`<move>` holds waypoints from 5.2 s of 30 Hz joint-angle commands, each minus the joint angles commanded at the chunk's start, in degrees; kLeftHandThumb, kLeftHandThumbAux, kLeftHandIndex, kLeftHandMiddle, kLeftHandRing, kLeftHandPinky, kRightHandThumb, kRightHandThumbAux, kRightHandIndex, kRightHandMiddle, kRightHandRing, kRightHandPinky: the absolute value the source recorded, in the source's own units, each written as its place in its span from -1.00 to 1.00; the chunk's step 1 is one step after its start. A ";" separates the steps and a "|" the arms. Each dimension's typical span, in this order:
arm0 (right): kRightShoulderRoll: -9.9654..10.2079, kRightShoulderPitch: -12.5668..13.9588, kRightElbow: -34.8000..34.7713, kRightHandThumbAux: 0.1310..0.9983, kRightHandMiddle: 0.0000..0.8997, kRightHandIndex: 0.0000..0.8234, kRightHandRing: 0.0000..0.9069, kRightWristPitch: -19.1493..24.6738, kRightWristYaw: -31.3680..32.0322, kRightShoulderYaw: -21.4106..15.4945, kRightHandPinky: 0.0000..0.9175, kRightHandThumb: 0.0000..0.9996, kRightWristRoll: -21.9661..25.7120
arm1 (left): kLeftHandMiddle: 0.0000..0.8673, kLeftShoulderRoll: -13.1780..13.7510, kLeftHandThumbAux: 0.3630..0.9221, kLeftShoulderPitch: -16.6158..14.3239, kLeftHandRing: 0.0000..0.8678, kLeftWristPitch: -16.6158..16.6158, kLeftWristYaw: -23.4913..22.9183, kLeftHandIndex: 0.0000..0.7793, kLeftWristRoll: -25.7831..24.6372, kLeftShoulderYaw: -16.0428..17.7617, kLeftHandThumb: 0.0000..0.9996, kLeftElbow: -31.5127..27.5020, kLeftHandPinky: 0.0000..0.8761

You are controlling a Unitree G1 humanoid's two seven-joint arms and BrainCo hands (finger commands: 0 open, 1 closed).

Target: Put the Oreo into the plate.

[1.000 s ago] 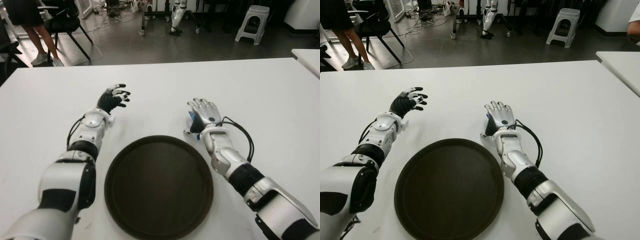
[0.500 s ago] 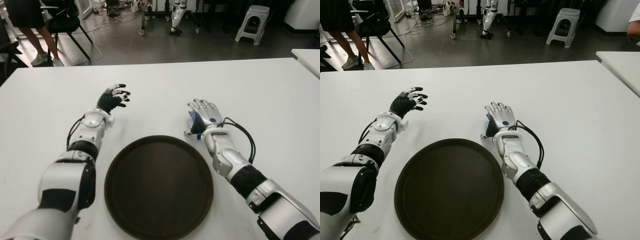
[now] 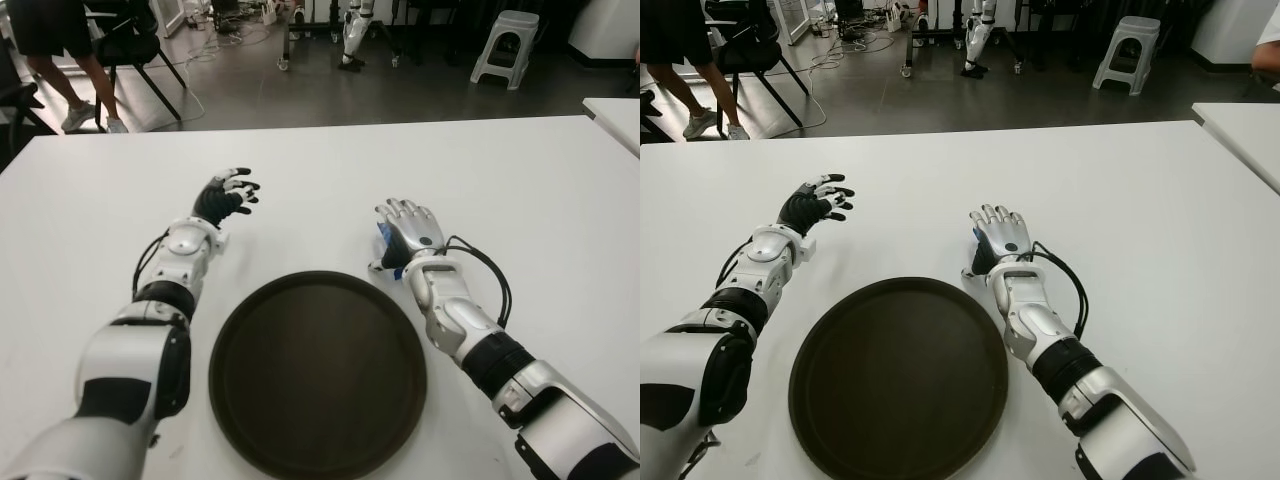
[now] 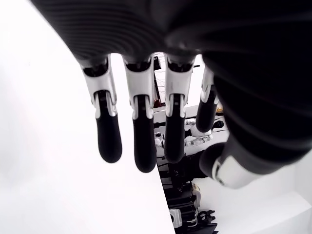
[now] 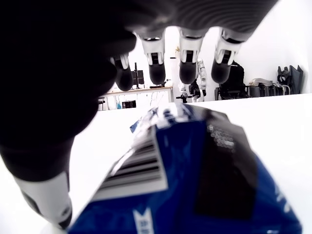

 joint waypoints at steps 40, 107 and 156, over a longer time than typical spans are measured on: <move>4.86 0.97 14.20 0.42 -1.00 -0.98 -0.94 -19.33 -15.16 -11.94 -0.82 -1.00 14.06 | -0.22 0.77 0.06 0.30 -0.15 -0.45 -0.67 -0.46 0.17 0.01 -0.72 0.23 -0.07; 3.94 1.79 13.52 0.27 0.19 -0.06 0.26 -30.58 -18.14 -16.00 0.10 0.67 17.00 | -0.22 0.83 0.05 0.11 -0.16 -0.20 -0.30 -0.46 0.22 0.00 -0.71 0.25 -0.09; 2.56 3.60 7.64 0.25 0.26 -0.03 0.58 -29.05 -17.90 -15.22 0.39 0.70 15.77 | -0.22 0.78 0.32 0.12 -0.19 -0.56 -0.78 -0.42 -0.05 0.43 -0.79 0.34 -0.14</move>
